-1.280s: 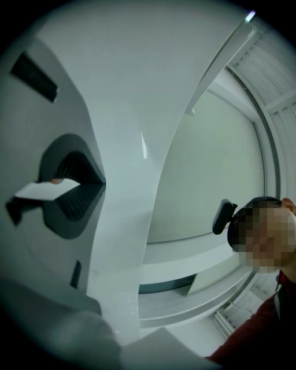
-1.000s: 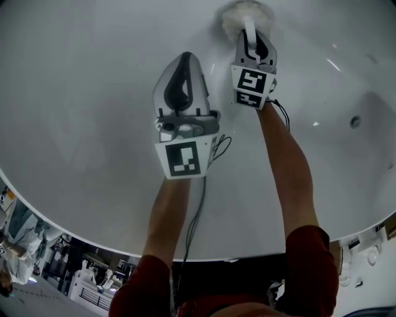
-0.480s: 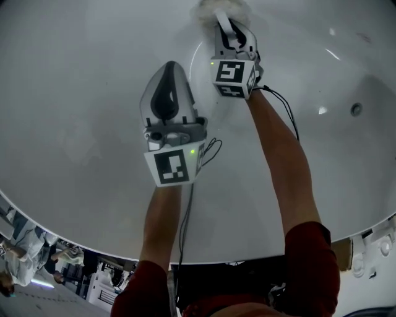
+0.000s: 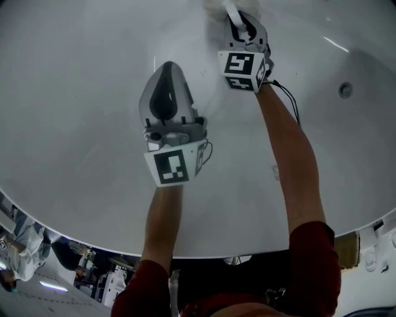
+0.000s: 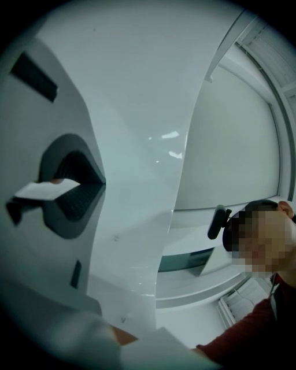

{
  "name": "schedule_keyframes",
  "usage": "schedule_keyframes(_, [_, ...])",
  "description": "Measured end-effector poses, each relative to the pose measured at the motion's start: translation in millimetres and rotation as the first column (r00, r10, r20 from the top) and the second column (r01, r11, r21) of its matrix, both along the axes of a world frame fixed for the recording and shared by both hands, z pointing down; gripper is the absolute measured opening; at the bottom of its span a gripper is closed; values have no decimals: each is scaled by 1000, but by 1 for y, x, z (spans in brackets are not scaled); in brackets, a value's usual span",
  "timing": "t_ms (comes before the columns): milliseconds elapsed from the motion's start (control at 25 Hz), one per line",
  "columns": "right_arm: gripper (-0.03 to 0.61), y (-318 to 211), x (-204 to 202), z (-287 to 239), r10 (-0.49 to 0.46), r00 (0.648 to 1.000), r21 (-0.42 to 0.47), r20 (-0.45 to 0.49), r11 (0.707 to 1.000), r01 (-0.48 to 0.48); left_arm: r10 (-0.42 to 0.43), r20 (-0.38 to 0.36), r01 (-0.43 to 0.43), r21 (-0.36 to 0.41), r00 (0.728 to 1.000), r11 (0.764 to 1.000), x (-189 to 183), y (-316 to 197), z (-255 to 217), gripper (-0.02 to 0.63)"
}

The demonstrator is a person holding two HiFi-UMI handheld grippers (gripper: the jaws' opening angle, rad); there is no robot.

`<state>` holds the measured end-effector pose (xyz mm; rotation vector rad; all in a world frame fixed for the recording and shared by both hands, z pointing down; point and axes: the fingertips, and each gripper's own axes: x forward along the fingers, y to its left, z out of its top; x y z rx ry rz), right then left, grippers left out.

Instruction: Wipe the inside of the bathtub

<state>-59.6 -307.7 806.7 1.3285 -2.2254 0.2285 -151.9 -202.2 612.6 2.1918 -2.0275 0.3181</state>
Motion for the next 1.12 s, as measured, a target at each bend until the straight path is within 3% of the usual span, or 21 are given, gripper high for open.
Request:
schedule_keyframes(280, [92, 9, 121, 5, 76, 996, 3, -50, 997, -76, 52, -30, -53, -10, 998, 999, 99, -1, 1, 15])
schedule_keyframes(440, [92, 6, 216, 7, 123, 990, 12, -69, 992, -122, 91, -50, -92, -21, 995, 996, 183, -5, 3, 15])
schedule_keyframes(560, [92, 13, 255, 5, 141, 987, 19, -79, 990, -140, 117, -53, -119, -28, 992, 993, 216, 2, 4, 15])
schedule_keyframes(640, [92, 44, 279, 10, 155, 984, 21, -91, 988, -153, 129, -55, -131, -33, 990, 991, 232, 34, 10, 15])
schedule_keyframes(840, [92, 212, 397, 68, 200, 972, 1, -125, 980, -201, 148, -55, -152, -58, 987, 987, 319, 196, 66, 15])
schedule_keyframes(920, [92, 222, 428, 73, 239, 963, -5, -123, 970, -242, 158, -53, -161, -50, 986, 986, 339, 205, 72, 15])
schedule_keyframes(1120, [92, 204, 485, 64, 333, 934, -39, -133, 939, -341, 200, -41, -202, -37, 979, 979, 380, 172, 71, 15])
